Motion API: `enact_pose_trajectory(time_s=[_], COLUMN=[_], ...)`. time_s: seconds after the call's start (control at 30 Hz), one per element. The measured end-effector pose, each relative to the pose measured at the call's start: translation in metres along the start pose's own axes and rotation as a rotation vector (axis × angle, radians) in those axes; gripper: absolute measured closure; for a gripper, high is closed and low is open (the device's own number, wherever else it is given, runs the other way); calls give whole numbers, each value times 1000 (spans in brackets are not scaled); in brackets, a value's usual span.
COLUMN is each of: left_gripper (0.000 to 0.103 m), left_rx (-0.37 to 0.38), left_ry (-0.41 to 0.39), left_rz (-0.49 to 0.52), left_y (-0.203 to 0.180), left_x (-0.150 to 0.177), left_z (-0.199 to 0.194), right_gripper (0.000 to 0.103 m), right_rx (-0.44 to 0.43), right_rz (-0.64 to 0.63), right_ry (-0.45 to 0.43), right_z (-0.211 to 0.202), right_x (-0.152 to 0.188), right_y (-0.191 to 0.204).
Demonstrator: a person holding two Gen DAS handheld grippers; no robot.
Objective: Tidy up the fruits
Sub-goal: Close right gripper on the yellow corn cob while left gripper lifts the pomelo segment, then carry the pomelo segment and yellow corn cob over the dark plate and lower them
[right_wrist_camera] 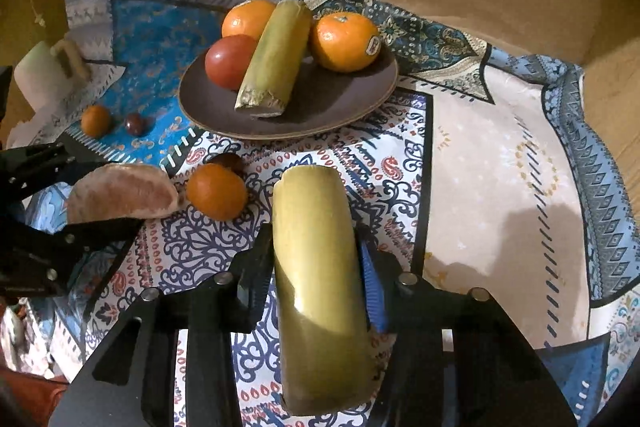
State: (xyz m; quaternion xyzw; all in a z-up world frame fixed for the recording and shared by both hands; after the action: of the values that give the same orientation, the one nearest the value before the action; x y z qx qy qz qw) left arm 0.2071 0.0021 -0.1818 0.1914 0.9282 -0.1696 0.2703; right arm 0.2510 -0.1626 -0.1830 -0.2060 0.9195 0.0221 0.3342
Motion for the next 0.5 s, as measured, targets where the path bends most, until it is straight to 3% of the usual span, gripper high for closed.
enact_pose_trajectory(time_s=[0.27,0.5], left_gripper=[58,60], left_rx=[37,0], left_ry=[-15,-72], left_rz=[-52,-47], left_y=[6,6], left_x=[-5,-12], left_z=[-9,-28], right_gripper=[68,68], right_rx=[-3,-7], right_rz=[51,68], right_ry=[-132,-186], right_z=[-36,-44], right_x=[-15,-31], right_y=[-15,-15])
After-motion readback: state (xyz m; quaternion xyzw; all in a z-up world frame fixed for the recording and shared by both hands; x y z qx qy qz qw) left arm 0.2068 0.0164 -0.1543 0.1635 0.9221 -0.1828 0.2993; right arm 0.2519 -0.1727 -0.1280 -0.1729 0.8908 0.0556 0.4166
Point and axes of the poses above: each gripper's, at about its wrist camera, not at the fingertips, and z roughly the way its jaws point, y to its left, x to its underside, the point moved 3 cm from there along z, roughly the way its jaws point, and after that the axes turned 12 degrees about x, right-handed, at the moved point
